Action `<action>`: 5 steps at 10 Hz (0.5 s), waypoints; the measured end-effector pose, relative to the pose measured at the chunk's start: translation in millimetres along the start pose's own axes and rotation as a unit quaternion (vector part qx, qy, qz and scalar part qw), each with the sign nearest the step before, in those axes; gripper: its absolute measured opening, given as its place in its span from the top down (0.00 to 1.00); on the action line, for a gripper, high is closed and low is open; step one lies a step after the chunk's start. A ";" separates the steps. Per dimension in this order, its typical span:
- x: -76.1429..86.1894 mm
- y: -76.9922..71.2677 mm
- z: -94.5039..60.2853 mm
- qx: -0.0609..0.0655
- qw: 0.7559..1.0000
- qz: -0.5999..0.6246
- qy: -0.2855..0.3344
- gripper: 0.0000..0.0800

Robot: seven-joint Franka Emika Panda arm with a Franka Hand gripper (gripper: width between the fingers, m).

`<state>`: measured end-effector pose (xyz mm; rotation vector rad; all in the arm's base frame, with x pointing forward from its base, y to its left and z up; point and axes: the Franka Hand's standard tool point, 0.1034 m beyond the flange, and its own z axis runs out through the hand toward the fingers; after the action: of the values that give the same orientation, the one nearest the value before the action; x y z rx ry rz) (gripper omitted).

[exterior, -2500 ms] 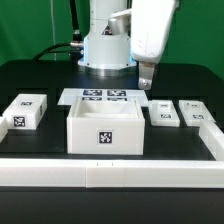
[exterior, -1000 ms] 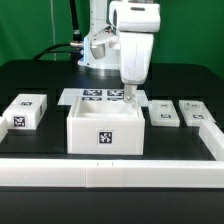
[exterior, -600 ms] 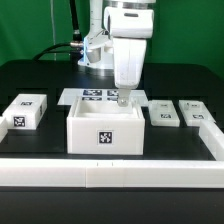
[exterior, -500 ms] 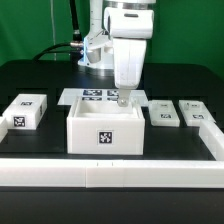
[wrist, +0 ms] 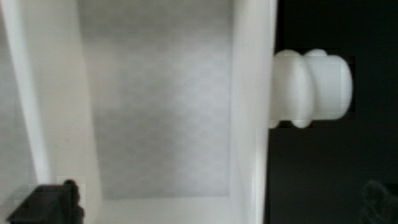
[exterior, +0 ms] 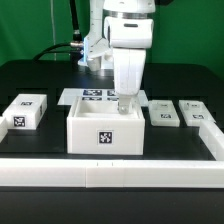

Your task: Assemble cabinet

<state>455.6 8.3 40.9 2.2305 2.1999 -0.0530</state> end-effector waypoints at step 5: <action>0.6 -3.0 1.2 0.001 1.000 0.000 0.001 0.51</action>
Offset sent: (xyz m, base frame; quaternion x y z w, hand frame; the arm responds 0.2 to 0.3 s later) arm -0.0083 0.0019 0.0019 -0.0051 -0.0010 0.0029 1.0000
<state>452.6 8.9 39.8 2.2309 2.2017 -0.0528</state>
